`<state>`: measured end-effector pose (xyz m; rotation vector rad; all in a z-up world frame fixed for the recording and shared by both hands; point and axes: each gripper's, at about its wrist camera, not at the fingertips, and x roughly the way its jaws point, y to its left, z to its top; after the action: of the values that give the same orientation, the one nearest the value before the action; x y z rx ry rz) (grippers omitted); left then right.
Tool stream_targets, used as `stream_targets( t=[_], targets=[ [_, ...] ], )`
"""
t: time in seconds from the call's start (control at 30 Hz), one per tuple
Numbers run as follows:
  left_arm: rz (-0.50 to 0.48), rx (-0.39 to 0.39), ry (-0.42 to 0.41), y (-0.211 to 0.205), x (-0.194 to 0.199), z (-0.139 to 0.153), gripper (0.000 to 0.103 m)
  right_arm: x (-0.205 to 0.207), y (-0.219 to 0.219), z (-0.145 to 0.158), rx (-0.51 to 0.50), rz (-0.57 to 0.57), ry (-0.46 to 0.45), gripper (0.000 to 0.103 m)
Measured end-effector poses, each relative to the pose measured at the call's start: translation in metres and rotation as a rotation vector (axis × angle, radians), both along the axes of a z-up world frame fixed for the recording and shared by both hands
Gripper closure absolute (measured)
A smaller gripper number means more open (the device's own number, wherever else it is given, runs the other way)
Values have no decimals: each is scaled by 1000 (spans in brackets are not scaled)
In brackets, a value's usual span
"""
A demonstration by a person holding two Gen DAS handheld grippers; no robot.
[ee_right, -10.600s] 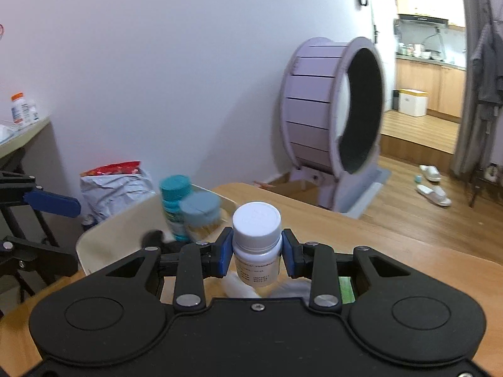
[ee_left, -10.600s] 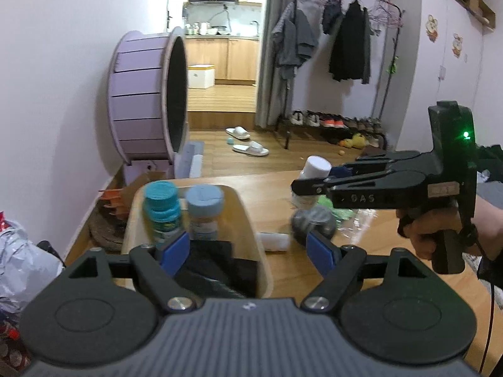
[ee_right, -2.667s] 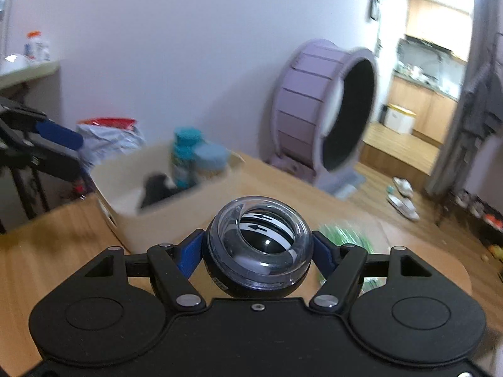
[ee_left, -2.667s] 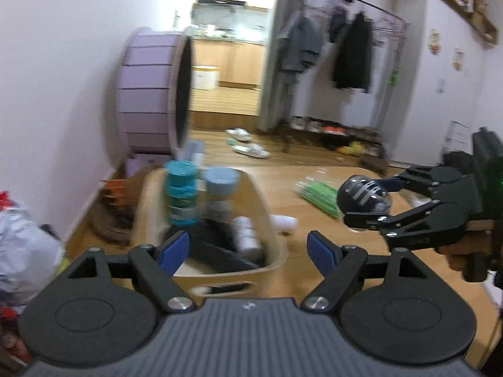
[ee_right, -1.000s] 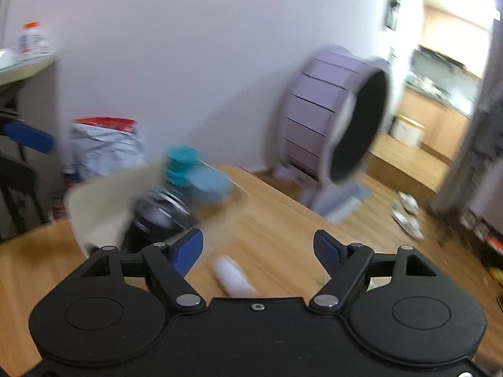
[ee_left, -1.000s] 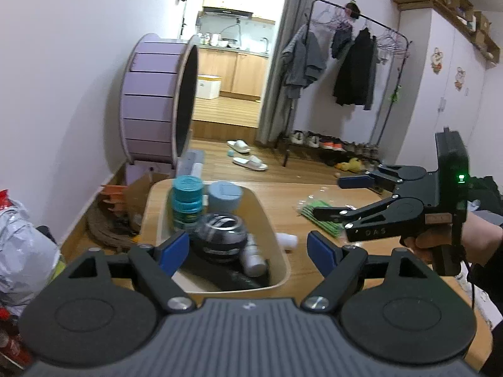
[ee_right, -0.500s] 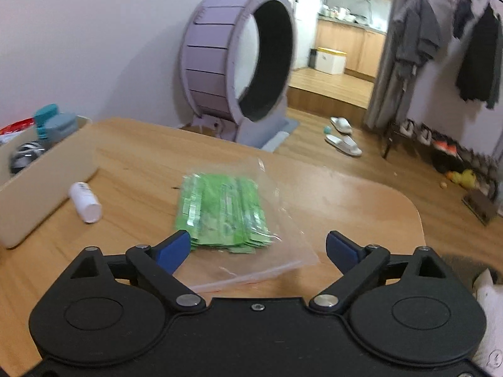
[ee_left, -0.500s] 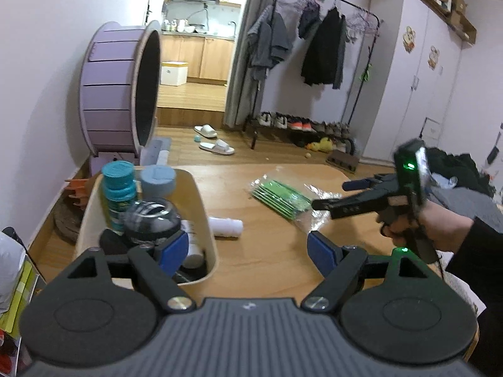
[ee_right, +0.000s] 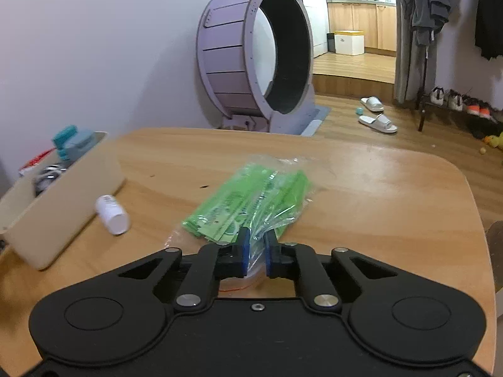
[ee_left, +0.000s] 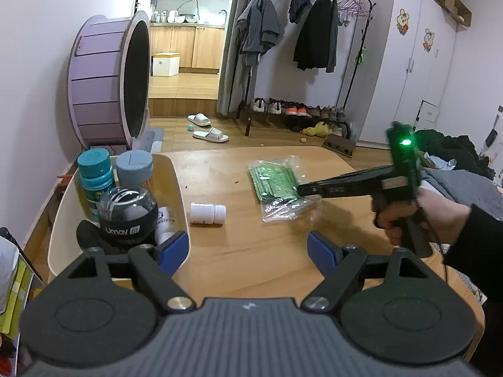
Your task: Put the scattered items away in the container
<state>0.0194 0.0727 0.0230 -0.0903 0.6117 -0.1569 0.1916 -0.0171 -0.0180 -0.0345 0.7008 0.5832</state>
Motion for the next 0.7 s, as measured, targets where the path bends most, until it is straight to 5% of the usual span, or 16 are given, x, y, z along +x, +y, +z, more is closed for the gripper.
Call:
stream_targets(
  t=[0.4,0.57,0.7],
  targets=[
    [-36,3,52,-19,8,-21,21,-79,-7,20,32,59,70,89],
    [-59,8,70,-32,15,-30,21,-106,-24,34,3,20,4,49],
    [-71,39,58,-45,25,-35,22,-97,-37,43,-47,-3,-65,45]
  ],
)
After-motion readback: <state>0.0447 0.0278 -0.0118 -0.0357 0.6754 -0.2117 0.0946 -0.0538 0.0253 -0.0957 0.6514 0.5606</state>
